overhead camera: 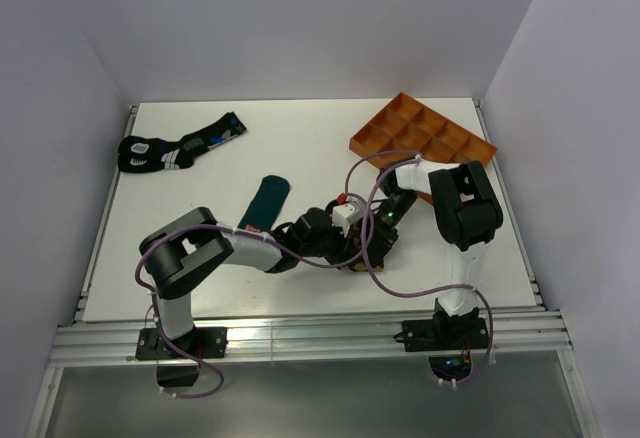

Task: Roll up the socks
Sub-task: Roll the sock at the center of the board.

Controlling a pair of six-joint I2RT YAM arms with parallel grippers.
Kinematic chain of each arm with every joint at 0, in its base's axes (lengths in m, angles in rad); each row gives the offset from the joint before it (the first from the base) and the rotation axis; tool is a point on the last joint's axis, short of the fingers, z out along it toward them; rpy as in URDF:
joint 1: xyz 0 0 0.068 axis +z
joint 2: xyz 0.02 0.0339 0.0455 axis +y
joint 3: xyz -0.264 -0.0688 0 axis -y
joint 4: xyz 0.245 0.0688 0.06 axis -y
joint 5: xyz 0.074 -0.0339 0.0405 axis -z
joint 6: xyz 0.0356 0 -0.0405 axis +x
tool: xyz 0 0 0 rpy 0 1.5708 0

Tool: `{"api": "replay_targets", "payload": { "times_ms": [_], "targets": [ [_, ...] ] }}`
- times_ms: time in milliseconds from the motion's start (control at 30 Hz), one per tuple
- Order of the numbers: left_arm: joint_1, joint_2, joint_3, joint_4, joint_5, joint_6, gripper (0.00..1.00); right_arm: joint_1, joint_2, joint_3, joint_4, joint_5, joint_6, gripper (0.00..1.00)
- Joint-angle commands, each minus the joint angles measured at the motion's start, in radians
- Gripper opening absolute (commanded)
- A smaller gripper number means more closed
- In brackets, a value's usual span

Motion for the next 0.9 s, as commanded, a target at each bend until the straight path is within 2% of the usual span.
{"api": "replay_targets", "payload": {
  "times_ms": [0,100,200,367,533,700,867],
  "targets": [
    [-0.023,0.026,0.024,-0.100,0.005,-0.035,0.00,-0.005,-0.100,-0.044,0.146,0.090,0.048,0.42],
    [-0.024,0.020,0.029,-0.171,-0.006,-0.047,0.00,-0.005,-0.189,-0.081,0.205,0.116,0.123,0.55],
    [-0.023,0.014,0.036,-0.235,-0.021,-0.061,0.00,-0.006,-0.290,-0.113,0.251,0.134,0.162,0.59],
    [-0.020,0.002,0.042,-0.294,-0.017,-0.096,0.00,-0.009,-0.436,-0.173,0.354,0.240,0.280,0.60],
    [0.008,-0.010,0.035,-0.315,0.028,-0.142,0.01,-0.029,-0.578,-0.265,0.430,0.301,0.318,0.61],
    [0.029,-0.007,0.065,-0.378,0.084,-0.165,0.00,-0.055,-0.684,-0.335,0.467,0.340,0.314,0.61],
    [0.055,0.046,0.174,-0.530,0.178,-0.158,0.00,-0.055,-0.828,-0.385,0.490,0.331,0.263,0.60]
  ]
}}
